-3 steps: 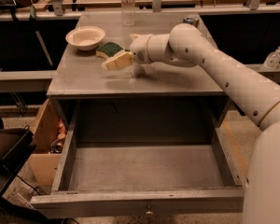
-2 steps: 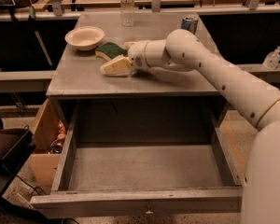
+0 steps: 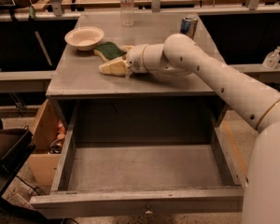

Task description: Place sponge into top drawer

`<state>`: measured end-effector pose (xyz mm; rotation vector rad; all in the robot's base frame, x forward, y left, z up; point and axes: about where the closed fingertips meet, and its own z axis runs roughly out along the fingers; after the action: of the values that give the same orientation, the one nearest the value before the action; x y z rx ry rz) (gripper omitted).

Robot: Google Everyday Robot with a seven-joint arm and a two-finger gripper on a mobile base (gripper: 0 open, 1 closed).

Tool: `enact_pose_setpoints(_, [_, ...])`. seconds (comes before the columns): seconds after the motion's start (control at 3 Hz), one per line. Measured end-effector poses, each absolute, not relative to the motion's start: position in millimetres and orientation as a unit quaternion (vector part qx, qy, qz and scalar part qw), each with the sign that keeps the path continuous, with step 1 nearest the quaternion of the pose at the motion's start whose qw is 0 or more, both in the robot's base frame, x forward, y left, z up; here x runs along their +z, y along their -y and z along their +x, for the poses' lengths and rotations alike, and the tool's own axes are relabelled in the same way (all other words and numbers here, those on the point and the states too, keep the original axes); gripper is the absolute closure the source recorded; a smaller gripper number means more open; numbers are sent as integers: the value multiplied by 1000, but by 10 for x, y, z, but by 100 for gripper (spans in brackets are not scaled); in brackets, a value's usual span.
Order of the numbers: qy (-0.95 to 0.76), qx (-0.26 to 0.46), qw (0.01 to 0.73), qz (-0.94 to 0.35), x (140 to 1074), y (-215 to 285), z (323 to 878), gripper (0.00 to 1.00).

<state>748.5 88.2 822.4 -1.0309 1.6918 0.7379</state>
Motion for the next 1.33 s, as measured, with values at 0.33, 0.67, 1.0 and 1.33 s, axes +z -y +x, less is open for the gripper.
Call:
enact_pose_setpoints(0.33, [-697, 304, 491, -425, 8273, -882, 7485, 86])
enact_pose_setpoints(0.67, [-697, 304, 491, -425, 8299, -886, 7484, 100])
enact_pose_setpoints(1.0, [-697, 304, 491, -425, 8299, -886, 7484, 100])
enact_pose_setpoints(1.33, [-697, 298, 490, -431, 8429, -725, 7437, 100])
